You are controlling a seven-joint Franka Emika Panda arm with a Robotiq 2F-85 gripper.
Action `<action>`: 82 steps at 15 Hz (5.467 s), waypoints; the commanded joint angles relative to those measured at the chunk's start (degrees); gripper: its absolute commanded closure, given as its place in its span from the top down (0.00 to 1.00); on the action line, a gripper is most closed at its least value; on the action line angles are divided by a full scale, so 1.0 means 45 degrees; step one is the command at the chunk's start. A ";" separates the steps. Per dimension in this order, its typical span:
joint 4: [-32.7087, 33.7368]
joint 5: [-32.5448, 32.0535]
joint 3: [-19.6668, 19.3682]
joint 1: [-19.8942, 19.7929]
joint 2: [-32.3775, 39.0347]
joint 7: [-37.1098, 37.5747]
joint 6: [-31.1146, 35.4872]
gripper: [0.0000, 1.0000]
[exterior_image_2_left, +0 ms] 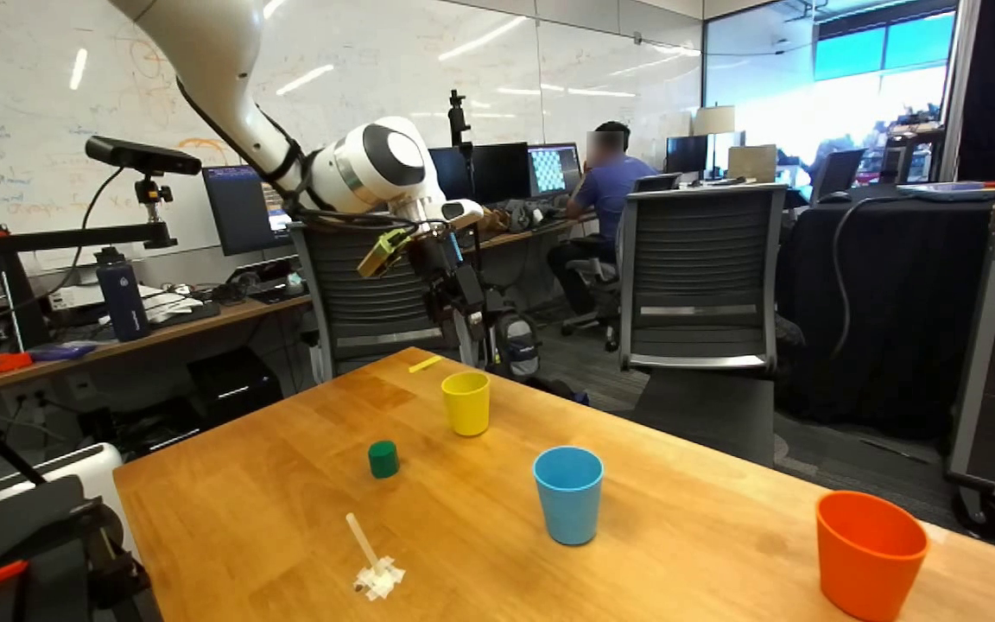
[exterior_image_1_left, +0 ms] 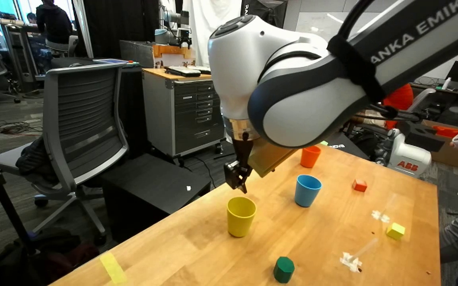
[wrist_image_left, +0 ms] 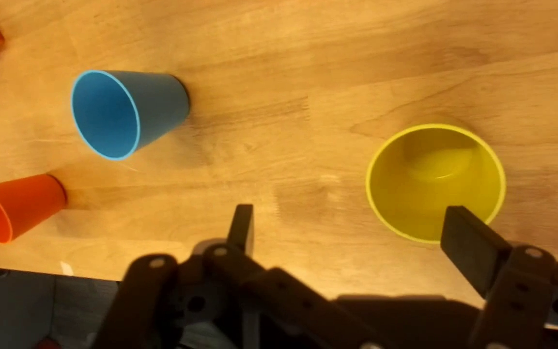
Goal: Put the yellow cup in the blue cup then pick the orange cup and put it in the yellow cup
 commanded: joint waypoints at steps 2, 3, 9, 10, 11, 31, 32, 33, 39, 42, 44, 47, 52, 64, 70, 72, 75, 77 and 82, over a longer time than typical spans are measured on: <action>0.2048 0.0144 -0.0184 0.0588 0.1720 -0.0608 -0.0972 1.00; 0.2164 0.0182 -0.0221 0.0607 0.1923 -0.0655 -0.1043 1.00; 0.2776 0.0339 -0.0519 0.0474 0.2807 -0.0926 -0.1243 1.00; 0.2838 0.0343 -0.0586 0.0463 0.2870 -0.0920 -0.1251 1.00; 0.2904 0.0379 -0.0621 0.0419 0.2922 -0.0961 -0.1230 1.00; 0.3476 0.0700 -0.0933 0.0227 0.3526 -0.0986 -0.0953 0.12; 0.3510 0.0700 -0.0935 0.0231 0.3531 -0.0982 -0.0954 0.09; 0.3525 0.0696 -0.0933 0.0231 0.3529 -0.0992 -0.0938 0.07; 0.3994 0.0681 -0.0904 0.0359 0.3633 -0.1060 -0.1035 0.09; 0.3965 0.0633 -0.0943 0.0432 0.3622 -0.1049 -0.1126 0.09; 0.3847 0.0556 -0.0960 0.0524 0.3521 -0.1024 -0.1128 0.09; 0.3692 0.0531 -0.0891 0.0649 0.3358 -0.1072 -0.1169 0.06; 0.3611 0.0460 -0.0841 0.1047 0.3131 -0.1053 -0.1179 0.05; 0.3316 0.0427 -0.0766 0.1376 0.2826 -0.1054 -0.1019 0.02; 0.2966 0.0356 -0.0842 0.1550 0.2435 -0.0901 -0.1026 0.01; 0.2769 0.0361 -0.0850 0.1537 0.2219 -0.0851 -0.0977 0.01; 0.2394 0.0320 -0.0878 0.1508 0.1759 -0.0795 -0.0885 0.01; 0.1940 0.0296 -0.0887 0.1456 0.1273 -0.0736 -0.0768 0.01; 0.0257 0.0107 -0.1042 0.1215 -0.0334 -0.0449 -0.0464 0.01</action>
